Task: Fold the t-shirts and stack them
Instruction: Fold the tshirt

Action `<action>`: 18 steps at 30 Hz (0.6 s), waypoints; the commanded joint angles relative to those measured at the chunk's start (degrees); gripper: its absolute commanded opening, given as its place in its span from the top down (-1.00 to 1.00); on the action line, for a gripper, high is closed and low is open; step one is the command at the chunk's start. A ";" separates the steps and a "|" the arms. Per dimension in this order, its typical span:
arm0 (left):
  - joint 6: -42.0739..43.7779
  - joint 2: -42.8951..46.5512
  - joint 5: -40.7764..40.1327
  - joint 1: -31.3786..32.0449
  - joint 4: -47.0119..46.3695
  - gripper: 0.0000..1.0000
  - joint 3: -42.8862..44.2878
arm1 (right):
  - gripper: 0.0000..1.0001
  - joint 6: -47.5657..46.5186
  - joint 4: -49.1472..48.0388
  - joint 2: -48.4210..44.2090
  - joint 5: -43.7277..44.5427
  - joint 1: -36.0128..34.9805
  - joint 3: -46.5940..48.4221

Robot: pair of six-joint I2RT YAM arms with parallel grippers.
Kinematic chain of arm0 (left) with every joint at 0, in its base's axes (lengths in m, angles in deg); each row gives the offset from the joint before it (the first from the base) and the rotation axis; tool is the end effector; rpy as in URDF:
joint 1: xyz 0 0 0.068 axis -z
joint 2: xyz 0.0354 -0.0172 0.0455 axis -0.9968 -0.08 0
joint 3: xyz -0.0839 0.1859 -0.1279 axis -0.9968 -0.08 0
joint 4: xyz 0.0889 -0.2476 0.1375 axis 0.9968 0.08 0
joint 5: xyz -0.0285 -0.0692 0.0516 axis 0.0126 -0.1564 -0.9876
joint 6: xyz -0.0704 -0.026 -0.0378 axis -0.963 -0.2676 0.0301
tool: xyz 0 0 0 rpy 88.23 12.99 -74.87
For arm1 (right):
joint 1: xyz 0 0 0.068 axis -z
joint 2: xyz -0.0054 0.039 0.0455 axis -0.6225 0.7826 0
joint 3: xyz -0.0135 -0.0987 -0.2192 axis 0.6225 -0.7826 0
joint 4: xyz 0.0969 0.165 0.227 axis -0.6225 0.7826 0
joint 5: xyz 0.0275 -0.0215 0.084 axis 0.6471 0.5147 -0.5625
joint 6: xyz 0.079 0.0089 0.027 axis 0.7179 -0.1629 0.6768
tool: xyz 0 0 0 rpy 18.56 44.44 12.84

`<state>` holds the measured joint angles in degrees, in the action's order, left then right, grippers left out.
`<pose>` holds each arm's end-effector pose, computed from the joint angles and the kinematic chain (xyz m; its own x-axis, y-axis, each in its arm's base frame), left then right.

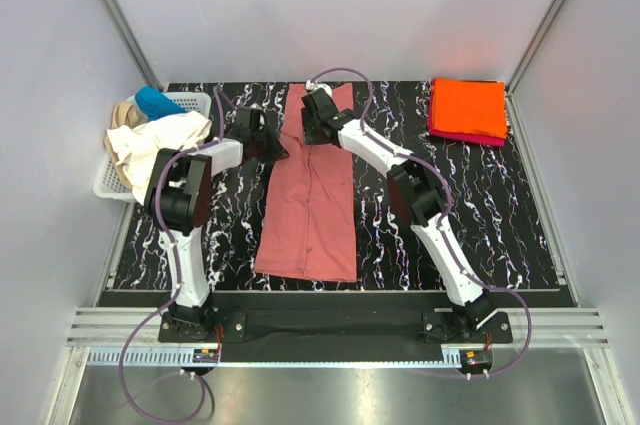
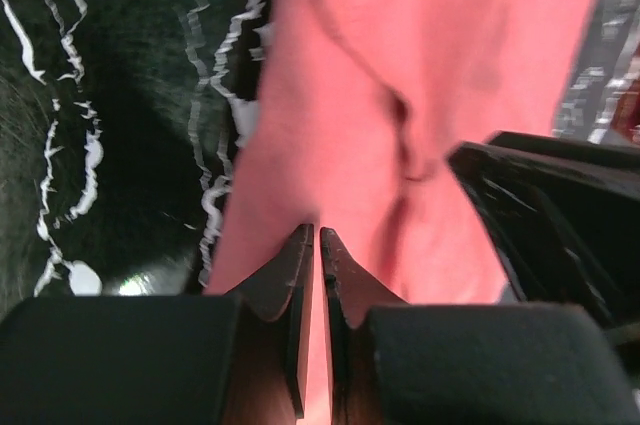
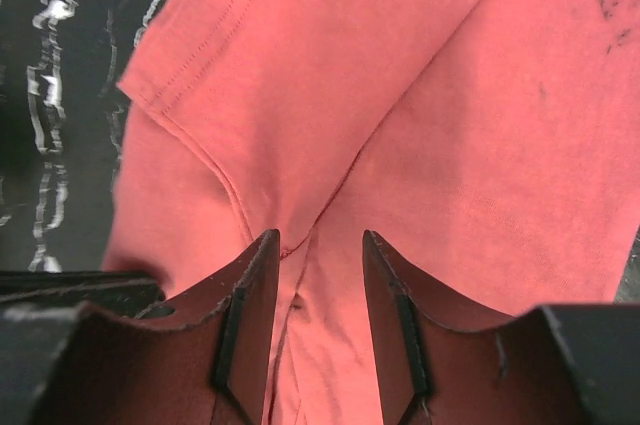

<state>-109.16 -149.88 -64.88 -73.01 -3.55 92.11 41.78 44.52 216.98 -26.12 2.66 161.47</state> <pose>0.4611 -0.1197 0.0759 -0.7692 -0.4827 -0.4188 -0.1715 0.7872 -0.5924 0.4953 0.3436 0.1243 -0.6967 -0.0946 -0.7111 -0.2703 0.9528 0.1380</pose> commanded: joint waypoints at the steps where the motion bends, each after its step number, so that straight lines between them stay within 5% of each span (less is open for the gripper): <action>1: -0.73 -2.45 1.07 -0.63 -2.37 0.79 1.77 | 0.08 -3.68 1.74 0.56 6.97 -2.13 3.84; 18: -1.79 -2.54 0.20 -0.80 -2.71 0.79 0.28 | 0.06 -1.05 2.62 0.30 5.31 -2.75 4.63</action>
<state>-110.69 -152.59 -64.14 -73.46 -4.25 92.16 40.08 47.01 218.09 -21.01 0.22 163.75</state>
